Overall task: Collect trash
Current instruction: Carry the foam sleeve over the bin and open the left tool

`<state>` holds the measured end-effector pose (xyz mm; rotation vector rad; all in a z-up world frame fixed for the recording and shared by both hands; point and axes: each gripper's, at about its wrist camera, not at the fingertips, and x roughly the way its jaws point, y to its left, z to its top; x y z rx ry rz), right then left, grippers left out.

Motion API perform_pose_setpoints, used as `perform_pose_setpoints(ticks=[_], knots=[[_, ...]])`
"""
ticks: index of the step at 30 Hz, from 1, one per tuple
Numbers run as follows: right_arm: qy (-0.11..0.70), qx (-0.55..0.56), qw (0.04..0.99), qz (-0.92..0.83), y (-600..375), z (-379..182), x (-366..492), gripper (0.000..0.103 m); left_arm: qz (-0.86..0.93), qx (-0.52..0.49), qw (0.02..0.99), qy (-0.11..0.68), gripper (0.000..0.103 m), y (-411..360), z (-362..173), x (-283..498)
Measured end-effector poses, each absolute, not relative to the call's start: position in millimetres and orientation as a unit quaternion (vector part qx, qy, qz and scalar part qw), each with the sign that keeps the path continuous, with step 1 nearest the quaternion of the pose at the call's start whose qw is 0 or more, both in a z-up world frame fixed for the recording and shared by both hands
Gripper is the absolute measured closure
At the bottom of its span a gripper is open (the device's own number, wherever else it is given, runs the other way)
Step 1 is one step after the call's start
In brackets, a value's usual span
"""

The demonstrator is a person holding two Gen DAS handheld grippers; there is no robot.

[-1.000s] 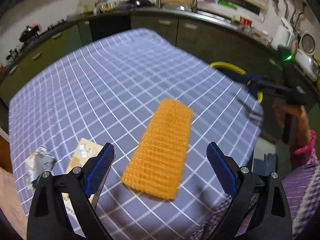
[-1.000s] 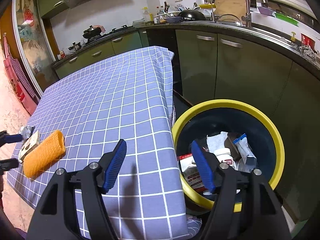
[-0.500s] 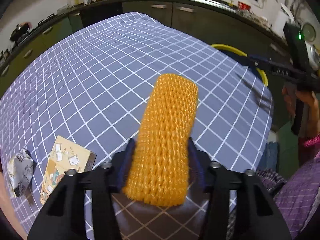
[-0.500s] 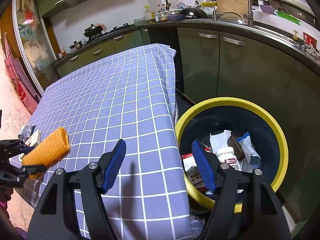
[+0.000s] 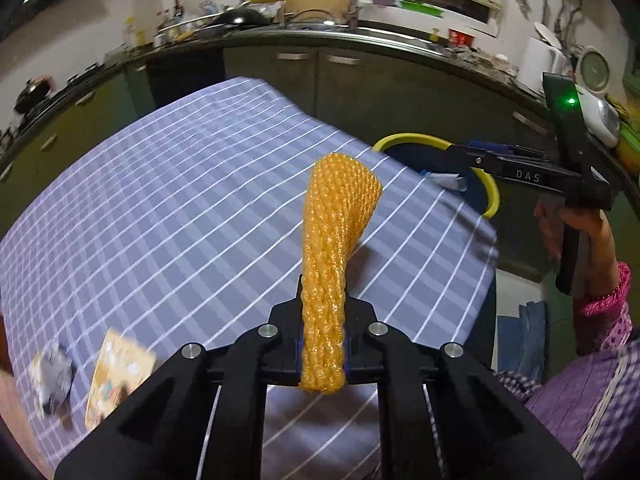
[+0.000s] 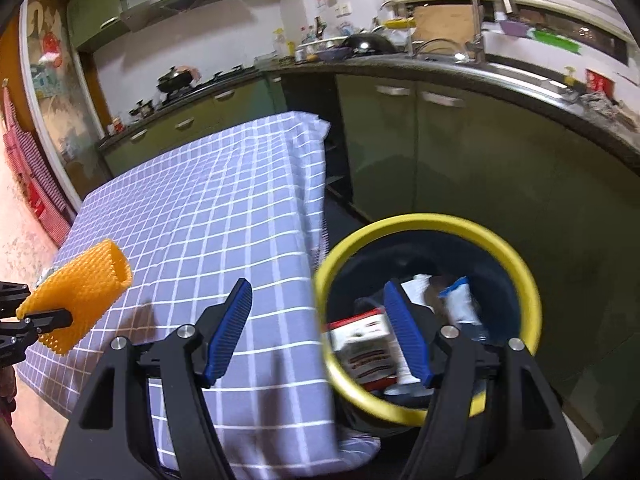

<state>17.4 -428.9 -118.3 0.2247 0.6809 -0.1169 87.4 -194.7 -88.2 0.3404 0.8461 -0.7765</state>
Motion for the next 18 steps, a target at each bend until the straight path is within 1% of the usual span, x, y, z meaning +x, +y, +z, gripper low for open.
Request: perform_pose_setpoints(ticks=[9, 18], knots=[[0.303, 0.139, 0.934, -0.127, -490, -110, -21, 0.036, -0.428, 0.173, 0.794, 0.396, 0.09, -321, -85, 111], [0.292, 0.17, 0.928, -0.159, -534, -116, -43, 0.035, -0.451, 0.213, 0.756, 0.424, 0.089, -455, -122, 137]])
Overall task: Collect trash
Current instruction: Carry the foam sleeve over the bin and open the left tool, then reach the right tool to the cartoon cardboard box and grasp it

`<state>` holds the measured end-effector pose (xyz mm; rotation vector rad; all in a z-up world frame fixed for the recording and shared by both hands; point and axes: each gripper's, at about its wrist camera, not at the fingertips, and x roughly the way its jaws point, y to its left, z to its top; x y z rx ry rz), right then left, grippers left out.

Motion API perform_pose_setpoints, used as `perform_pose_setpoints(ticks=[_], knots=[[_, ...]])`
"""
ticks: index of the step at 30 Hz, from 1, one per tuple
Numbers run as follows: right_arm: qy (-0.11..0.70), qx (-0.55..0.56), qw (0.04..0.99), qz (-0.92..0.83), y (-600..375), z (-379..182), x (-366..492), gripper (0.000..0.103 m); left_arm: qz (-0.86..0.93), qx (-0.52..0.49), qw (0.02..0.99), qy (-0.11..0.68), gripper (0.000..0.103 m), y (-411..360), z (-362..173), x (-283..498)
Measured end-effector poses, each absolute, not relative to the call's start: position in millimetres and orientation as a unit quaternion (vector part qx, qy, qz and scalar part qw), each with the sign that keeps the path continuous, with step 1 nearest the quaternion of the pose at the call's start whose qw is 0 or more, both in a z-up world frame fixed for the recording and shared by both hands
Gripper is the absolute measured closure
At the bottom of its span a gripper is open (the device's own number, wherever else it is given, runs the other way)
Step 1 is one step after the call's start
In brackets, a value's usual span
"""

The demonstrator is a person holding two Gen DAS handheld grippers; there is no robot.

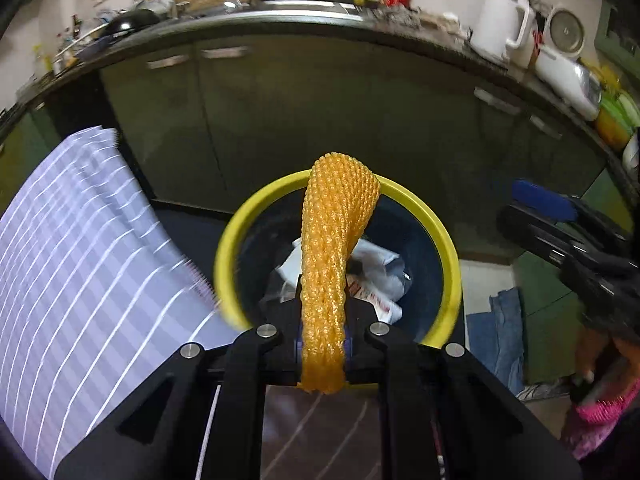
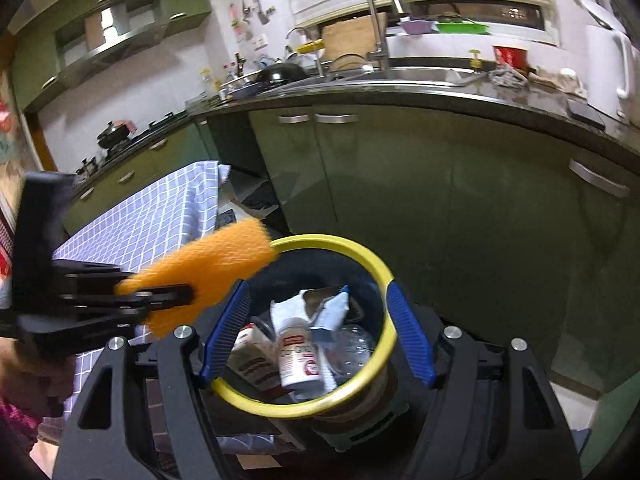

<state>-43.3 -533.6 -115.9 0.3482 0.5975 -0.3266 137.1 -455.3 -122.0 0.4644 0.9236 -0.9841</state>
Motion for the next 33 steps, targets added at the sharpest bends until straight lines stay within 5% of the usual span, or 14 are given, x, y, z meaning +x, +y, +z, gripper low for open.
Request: perform_pose_setpoints(ticks=[2, 7, 10, 22, 33], knots=[[0.288, 0.173, 0.927, -0.166, -539, -115, -47, 0.035, -0.445, 0.221, 0.754, 0.429, 0.082, -478, -134, 142], [0.278, 0.175, 0.927, -0.18, -547, -113, -57, 0.033, -0.422, 0.232, 0.774, 0.411, 0.036, -493, -144, 141], [0.28, 0.173, 0.927, -0.18, -548, -113, -58, 0.032, -0.415, 0.229, 0.784, 0.402, 0.023, -483, -139, 134], [0.293, 0.145, 0.933, -0.15, -515, -106, -40, 0.032, -0.378, 0.175, 0.83, 0.37, 0.014, -375, -97, 103], [0.339, 0.105, 0.935, -0.013, -416, -117, 20, 0.031, -0.249, 0.109, 0.892, 0.362, 0.013, -193, -73, 87]])
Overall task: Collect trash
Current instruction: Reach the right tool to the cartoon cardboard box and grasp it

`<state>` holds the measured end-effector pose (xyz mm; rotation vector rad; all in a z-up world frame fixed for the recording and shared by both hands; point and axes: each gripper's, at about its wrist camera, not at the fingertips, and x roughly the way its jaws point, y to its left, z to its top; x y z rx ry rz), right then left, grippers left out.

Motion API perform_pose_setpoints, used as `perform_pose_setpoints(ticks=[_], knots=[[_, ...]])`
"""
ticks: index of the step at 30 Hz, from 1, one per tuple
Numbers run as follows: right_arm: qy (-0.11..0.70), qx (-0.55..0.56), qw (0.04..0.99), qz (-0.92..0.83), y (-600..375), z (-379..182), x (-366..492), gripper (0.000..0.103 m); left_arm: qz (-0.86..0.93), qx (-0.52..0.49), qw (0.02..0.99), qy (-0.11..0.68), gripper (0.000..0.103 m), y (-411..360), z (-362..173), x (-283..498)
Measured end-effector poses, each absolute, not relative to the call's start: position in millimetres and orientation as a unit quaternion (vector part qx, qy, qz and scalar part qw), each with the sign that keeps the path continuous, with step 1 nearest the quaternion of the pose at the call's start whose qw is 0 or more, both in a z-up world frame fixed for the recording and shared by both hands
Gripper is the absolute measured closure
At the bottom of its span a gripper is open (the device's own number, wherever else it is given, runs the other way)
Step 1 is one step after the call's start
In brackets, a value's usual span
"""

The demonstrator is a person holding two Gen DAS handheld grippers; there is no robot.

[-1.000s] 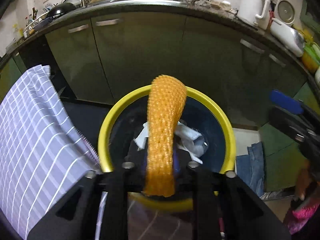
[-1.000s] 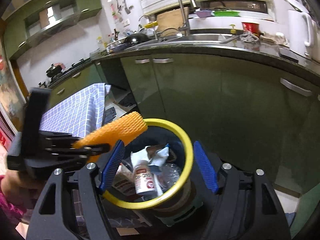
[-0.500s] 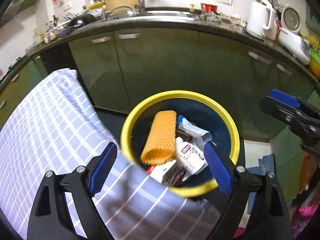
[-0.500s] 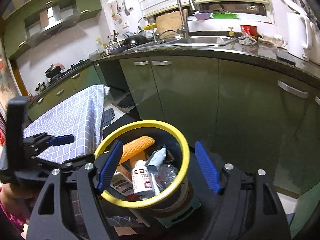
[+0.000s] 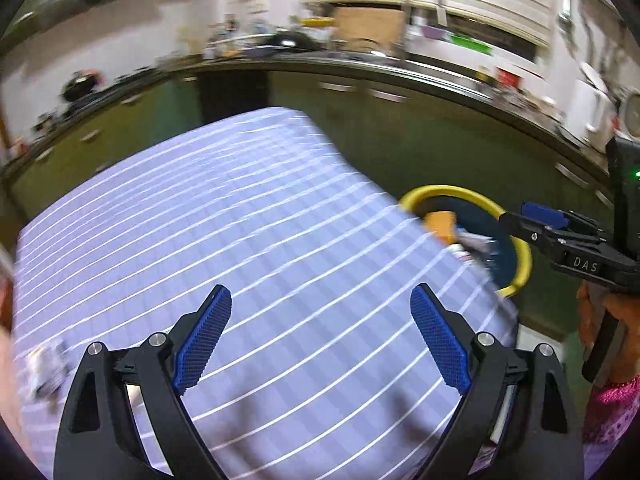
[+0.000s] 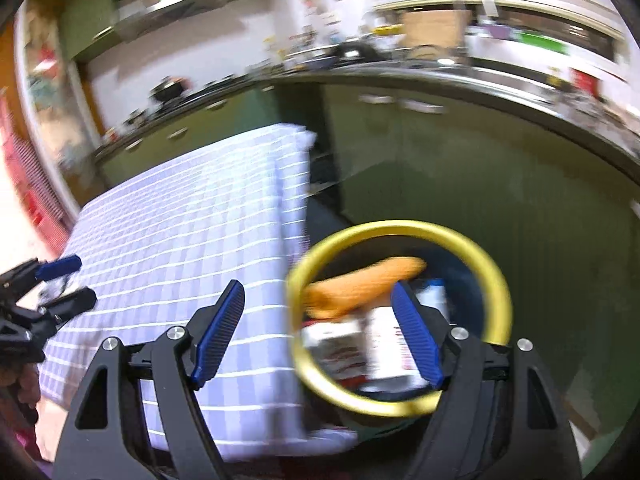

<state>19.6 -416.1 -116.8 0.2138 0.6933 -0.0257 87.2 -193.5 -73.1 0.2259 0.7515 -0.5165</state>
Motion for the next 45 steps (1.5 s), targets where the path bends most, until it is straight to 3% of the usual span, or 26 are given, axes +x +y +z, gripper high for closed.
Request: perform_pose_setpoints(ticks=[10, 18, 28, 45], knots=[[0.365, 0.051, 0.909, 0.194, -269, -115, 75, 0.031, -0.076, 0.066, 0.928, 0.358, 0.012, -20, -61, 51], [0.381, 0.0, 0.872, 0.308, -148, -131, 81, 0.031, 0.012, 0.022, 0.932, 0.363, 0.012, 62, -68, 25], [0.377, -0.088, 0.879, 0.279, -49, -148, 89, 0.031, 0.027, 0.012, 0.931, 0.363, 0.012, 73, -70, 19], [0.365, -0.134, 0.908, 0.153, -118, -149, 95, 0.029, -0.001, 0.026, 0.929, 0.369, 0.012, 50, -73, 30]])
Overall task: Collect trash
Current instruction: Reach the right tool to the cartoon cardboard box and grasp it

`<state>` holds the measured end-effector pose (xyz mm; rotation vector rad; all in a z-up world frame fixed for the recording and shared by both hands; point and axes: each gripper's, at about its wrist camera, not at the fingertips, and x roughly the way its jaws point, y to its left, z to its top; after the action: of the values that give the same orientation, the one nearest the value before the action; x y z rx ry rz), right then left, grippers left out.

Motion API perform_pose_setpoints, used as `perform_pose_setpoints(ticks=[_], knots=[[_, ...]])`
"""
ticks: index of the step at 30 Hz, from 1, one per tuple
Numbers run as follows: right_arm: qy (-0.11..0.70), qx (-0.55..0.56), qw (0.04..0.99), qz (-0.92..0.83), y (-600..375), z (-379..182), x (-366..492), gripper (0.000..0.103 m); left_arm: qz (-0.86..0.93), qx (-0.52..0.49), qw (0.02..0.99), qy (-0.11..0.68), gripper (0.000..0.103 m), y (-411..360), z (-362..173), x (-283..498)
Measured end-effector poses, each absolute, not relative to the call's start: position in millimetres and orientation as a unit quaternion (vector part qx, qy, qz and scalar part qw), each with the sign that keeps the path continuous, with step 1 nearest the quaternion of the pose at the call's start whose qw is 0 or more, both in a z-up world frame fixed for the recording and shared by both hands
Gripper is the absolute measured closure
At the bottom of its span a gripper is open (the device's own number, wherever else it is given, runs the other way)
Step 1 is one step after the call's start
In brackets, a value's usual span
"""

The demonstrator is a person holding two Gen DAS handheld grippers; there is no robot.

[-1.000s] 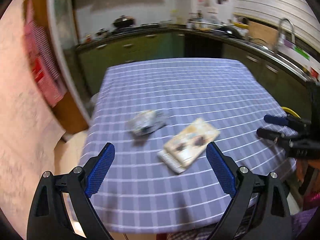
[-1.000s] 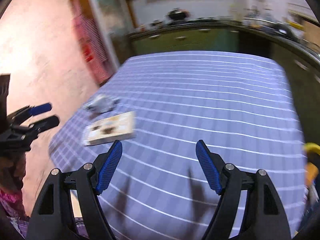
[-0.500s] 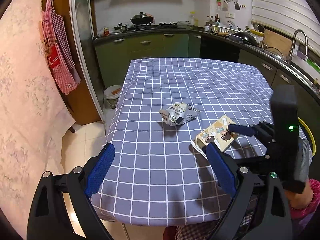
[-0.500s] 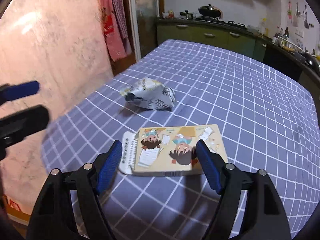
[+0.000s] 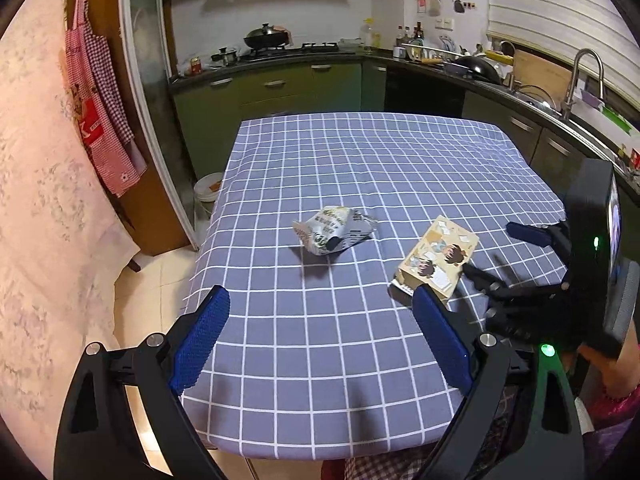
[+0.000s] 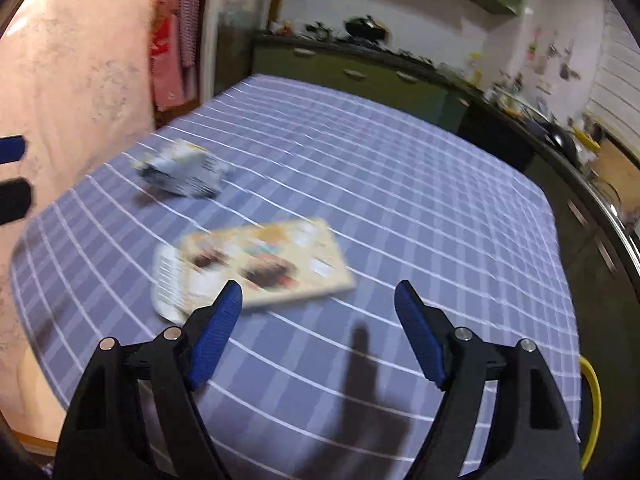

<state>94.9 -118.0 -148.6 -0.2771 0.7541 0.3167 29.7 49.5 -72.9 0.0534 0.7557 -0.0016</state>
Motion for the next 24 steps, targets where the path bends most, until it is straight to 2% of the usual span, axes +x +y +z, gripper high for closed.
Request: perform_pose_setpoints(ticks=[4, 13, 17, 24], knots=[[0.358, -0.114, 0.904, 0.202, -108, -144, 85, 0.028, -0.005, 0.024, 0.928, 0.371, 0.012, 45, -73, 33], [0.35, -0.178, 0.902, 0.179, -68, -159, 78, 0.026, -0.01, 0.029, 0.93, 0.367, 0.012, 41, -69, 33], [0.354, -0.187, 0.906, 0.133, -93, -158, 87, 0.026, -0.016, 0.029, 0.928, 0.371, 0.012, 41, -73, 35], [0.382, -0.114, 0.916, 0.051, -173, -150, 113, 0.025, -0.027, 0.032, 0.927, 0.373, 0.012, 33, -75, 40]])
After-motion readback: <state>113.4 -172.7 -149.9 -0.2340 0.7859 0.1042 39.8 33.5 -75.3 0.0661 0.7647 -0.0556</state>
